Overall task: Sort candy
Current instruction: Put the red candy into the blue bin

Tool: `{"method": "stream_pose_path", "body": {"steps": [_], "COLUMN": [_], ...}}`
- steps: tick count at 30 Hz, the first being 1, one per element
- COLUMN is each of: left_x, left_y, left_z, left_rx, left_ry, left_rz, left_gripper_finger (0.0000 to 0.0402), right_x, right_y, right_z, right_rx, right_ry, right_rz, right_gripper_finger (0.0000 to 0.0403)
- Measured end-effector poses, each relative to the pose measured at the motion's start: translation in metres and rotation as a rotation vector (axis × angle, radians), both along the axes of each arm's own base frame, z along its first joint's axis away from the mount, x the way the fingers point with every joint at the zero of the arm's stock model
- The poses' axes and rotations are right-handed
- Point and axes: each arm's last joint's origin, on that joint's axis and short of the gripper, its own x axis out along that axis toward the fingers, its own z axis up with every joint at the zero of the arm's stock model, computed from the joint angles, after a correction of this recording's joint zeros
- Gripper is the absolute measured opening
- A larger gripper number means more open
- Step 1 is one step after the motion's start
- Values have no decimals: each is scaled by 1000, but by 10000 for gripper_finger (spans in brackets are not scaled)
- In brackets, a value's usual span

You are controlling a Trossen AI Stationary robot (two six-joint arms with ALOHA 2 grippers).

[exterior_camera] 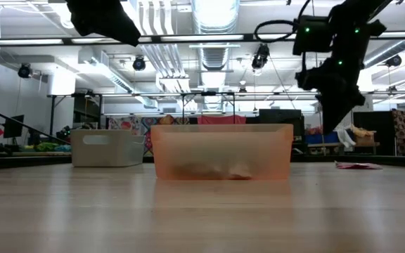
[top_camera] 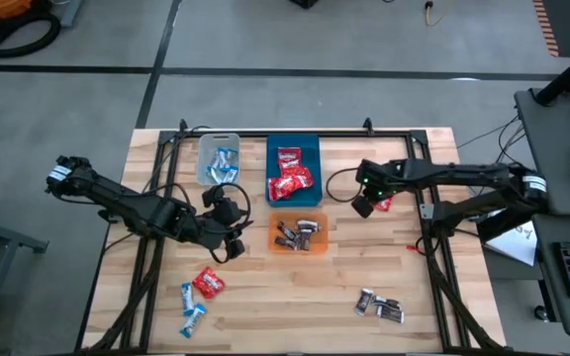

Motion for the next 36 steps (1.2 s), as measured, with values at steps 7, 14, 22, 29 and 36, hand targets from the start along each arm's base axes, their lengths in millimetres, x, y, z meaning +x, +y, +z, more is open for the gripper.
{"method": "stream_pose_path", "body": {"steps": [7, 14, 22, 29, 36], "left_x": [2, 4, 8, 18, 39], "left_y": [-1, -1, -3, -7, -16], "left_z": [2, 4, 10, 2, -11], "left_rx": [-9, -23, -53, -50, -8], "left_ry": [-24, -59, -137, -132, -136], "left_rz": [0, 1, 1, 1, -58], "left_gripper_finger": [102, 102, 102, 102, 102], "right_x": [-16, -12, 0, 7, 11], "right_y": [-5, -7, -11, 5, 47], "right_z": [-11, -46, -65, -62, -48], "right_rx": [29, 30, -11, 38, 140], "right_ry": [154, 312, 349, 289, 183], "right_rz": [-188, -204, -182, -121, -65], "right_gripper_finger": [8, 8, 9, 9, 9]}}
